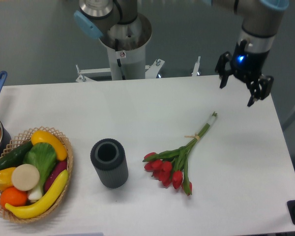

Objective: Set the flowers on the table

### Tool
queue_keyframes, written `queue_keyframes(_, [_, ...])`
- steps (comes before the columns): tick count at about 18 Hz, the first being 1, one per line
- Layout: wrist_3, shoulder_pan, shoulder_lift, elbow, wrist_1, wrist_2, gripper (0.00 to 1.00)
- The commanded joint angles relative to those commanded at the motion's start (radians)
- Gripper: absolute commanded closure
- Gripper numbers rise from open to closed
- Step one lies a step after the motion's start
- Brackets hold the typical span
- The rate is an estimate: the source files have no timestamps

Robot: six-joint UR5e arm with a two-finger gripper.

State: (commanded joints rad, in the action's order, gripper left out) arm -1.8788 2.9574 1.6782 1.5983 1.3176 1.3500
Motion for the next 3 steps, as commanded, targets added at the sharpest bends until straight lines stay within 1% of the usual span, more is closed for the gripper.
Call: queue_keyframes(3, [-0.033, 0.015, -0.009, 0.006, 0.014, -0.015, 0.0])
